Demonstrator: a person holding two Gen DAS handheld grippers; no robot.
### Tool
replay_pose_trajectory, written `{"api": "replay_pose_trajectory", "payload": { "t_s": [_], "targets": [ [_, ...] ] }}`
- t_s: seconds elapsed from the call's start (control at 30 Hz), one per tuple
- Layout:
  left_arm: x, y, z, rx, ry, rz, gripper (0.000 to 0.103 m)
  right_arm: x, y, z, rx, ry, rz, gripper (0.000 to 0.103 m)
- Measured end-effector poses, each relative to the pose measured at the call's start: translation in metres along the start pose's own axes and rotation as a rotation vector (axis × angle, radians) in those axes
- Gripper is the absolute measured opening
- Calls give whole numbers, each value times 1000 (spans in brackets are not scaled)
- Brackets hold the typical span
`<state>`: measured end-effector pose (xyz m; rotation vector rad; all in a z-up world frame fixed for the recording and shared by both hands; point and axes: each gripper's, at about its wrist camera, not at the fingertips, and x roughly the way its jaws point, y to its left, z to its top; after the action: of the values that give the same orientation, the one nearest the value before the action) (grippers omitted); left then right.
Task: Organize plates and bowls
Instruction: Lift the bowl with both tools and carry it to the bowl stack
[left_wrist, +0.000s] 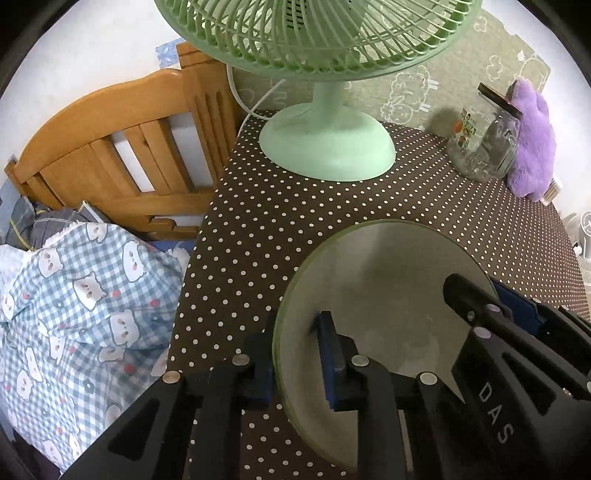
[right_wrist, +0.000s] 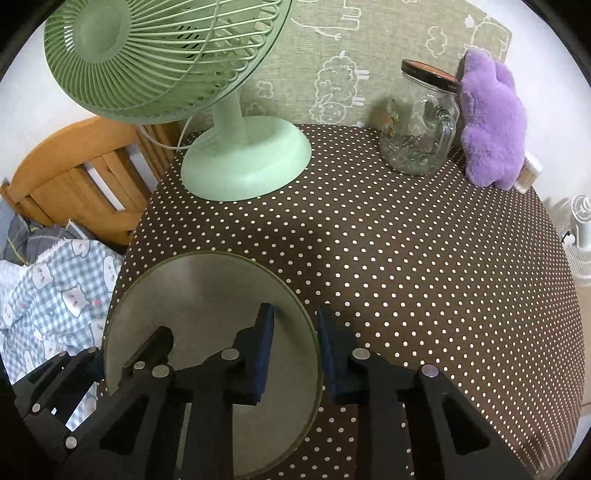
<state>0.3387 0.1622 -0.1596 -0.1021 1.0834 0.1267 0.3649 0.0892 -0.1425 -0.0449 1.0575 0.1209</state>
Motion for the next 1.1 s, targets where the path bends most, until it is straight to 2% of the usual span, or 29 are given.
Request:
{"api": "replay_pose_trajectory", "payload": {
  "t_s": [0.57, 1.1],
  "targets": [
    [-22, -9, -21, 8, 28, 1, 18, -24, -6, -16, 5, 51, 16, 26],
    [-76, -19, -41, 17, -14, -4, 19, -85, -16, -41, 8, 13, 9, 26]
  ]
}}
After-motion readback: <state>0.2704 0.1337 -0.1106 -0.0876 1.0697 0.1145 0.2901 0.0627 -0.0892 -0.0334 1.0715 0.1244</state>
